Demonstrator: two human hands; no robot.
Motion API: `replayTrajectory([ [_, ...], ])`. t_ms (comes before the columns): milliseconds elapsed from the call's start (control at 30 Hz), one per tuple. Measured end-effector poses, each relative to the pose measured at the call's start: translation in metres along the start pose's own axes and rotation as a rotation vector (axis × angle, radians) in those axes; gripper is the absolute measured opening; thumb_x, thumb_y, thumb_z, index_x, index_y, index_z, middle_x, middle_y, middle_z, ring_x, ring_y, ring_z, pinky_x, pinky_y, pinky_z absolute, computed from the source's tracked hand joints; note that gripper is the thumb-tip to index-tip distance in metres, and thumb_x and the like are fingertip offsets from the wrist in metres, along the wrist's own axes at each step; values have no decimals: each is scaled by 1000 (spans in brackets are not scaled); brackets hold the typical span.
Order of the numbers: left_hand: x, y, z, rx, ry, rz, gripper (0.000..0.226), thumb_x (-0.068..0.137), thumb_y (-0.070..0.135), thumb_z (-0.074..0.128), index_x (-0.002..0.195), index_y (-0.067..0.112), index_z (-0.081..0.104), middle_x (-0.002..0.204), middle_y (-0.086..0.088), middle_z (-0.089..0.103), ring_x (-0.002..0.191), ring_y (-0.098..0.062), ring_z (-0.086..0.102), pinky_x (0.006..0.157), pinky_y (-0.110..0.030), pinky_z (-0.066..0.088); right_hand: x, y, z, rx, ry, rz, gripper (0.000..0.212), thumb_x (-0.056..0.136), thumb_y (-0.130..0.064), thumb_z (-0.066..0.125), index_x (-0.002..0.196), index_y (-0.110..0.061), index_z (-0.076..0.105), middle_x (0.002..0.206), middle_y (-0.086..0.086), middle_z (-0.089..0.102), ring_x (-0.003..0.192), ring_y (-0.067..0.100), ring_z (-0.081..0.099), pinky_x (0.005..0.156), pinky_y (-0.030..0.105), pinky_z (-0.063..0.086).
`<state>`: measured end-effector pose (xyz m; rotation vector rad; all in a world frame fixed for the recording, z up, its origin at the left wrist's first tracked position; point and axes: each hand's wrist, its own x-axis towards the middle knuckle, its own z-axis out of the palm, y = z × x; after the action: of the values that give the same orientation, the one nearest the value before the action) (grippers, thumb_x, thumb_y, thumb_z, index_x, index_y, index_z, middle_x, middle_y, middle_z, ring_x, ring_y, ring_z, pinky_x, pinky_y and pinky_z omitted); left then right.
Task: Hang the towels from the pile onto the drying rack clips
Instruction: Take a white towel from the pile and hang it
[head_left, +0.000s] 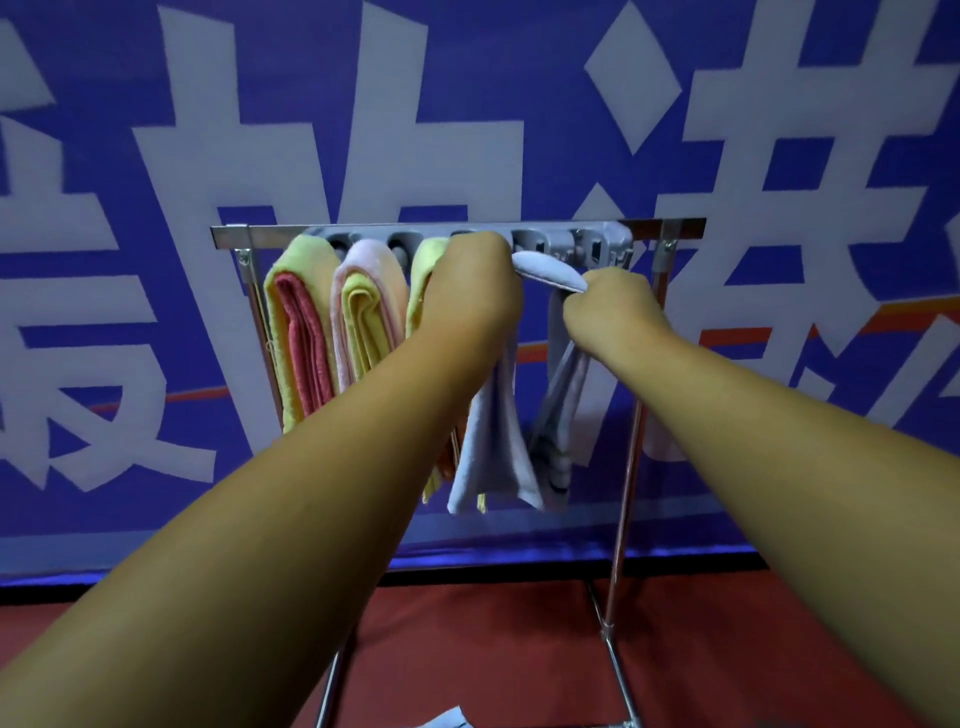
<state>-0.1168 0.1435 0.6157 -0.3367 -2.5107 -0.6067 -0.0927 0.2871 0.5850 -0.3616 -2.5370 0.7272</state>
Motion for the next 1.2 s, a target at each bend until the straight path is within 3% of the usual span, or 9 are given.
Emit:
replayTrajectory([
  [100, 20, 2, -13, 73, 8, -26, 17, 97, 11, 63, 81, 13, 55, 83, -9, 59, 96, -38, 69, 73, -38, 47, 19, -16, -3, -20, 36, -24, 14, 100, -15, 49, 101, -12, 62, 78, 7, 57, 62, 21, 53, 50, 28, 35],
  [167, 33, 8, -27, 68, -65, -29, 9, 100, 11, 62, 105, 6, 68, 100, -16, 67, 101, -38, 69, 77, -40, 49, 34, -29, -6, -62, 11, -8, 16, 101, -17, 49, 103, -11, 63, 77, 7, 57, 63, 21, 54, 54, 28, 38],
  [267, 48, 14, -49, 72, -311, -164, 37, 102, 20, 67, 136, 7, 61, 108, -14, 65, 101, -32, 63, 85, -36, 45, 51, -41, -7, -128, -21, 31, 22, 101, -18, 49, 106, -6, 67, 79, 8, 60, 67, 22, 56, 62, 28, 43],
  [400, 60, 17, -48, 137, -408, -187, 35, 98, 22, 74, 128, 11, 58, 88, -9, 54, 88, -30, 57, 84, -35, 43, 61, -45, -2, -199, 68, -14, 20, 100, -19, 49, 97, -7, 65, 69, 8, 54, 56, 21, 48, 49, 29, 28],
  [533, 58, 26, -38, 178, -490, -187, 37, 102, 25, 68, 133, 7, 58, 114, -13, 63, 119, -37, 60, 90, -40, 46, 72, -46, 5, -142, -106, 73, 18, 102, -17, 51, 94, -4, 59, 79, 10, 57, 66, 25, 55, 51, 33, 36],
  [667, 43, 44, -36, 196, -597, -188, 45, 112, 23, 48, 152, 4, 47, 152, -18, 51, 142, -38, 48, 93, -40, 40, 65, -26, 26, -42, -38, -2, 14, 97, -15, 53, 85, -9, 58, 86, 13, 63, 63, 27, 56, 55, 30, 42],
  [800, 26, 43, -22, 148, -470, -175, 44, 113, 20, 41, 150, -3, 48, 129, -23, 60, 137, -35, 52, 91, -35, 41, 54, -9, 37, -27, -76, -25, 14, 92, -9, 54, 78, -8, 58, 79, 11, 58, 60, 26, 52, 52, 28, 38],
  [967, 11, -14, 53, -115, -21, -134, 26, 106, 10, 48, 131, 5, 48, 98, -14, 67, 95, -35, 71, 67, -38, 45, 45, -1, 50, -1, -76, -60, 16, 90, -10, 55, 74, -8, 57, 75, 11, 58, 57, 26, 47, 50, 29, 33],
  [1200, -9, -37, 95, -368, -8, -134, 24, 89, 12, 59, 108, 9, 45, 90, -11, 65, 80, -37, 66, 69, -45, 57, 35, 19, 76, 56, -96, -75, 20, 90, -27, 60, 79, -11, 65, 76, 8, 65, 64, 28, 58, 53, 32, 40],
])
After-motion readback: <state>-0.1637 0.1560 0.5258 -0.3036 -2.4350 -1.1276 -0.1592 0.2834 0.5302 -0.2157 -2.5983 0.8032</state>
